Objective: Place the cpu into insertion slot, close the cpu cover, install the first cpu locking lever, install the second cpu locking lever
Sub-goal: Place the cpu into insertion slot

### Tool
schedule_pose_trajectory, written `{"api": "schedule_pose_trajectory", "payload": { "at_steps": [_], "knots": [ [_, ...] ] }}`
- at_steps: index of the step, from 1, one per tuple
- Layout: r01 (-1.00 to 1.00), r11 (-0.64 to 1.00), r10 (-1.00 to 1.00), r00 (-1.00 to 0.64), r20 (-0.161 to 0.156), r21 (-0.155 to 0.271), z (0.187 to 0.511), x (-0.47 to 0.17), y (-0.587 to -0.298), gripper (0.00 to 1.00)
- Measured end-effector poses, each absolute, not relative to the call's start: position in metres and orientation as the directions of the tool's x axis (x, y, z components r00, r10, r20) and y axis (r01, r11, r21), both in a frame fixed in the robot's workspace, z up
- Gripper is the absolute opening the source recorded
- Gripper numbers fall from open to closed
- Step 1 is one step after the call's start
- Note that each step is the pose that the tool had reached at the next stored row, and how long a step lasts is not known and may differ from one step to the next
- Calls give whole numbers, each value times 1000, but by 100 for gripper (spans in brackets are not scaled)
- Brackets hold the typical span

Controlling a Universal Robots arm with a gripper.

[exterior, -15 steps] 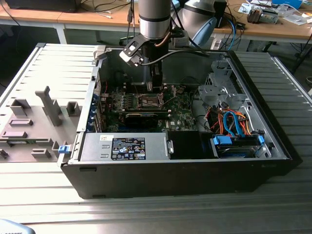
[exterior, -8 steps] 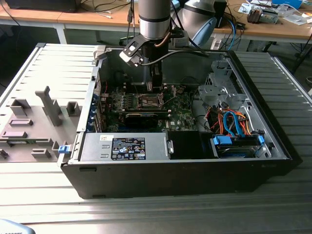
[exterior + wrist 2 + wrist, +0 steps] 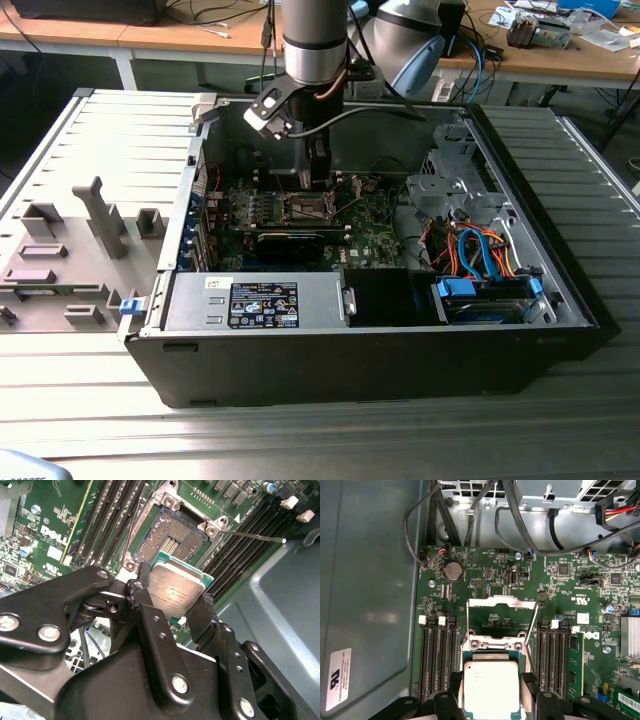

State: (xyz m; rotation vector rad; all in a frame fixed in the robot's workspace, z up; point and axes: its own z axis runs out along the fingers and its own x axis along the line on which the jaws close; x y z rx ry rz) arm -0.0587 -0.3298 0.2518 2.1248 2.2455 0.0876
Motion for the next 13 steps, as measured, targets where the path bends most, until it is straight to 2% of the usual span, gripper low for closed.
{"api": "schedule_pose_trajectory", "payload": {
  "at_steps": [13],
  "knots": [
    [996,55,998,-55,3,75,247,-63,-330,54]
  ]
}}
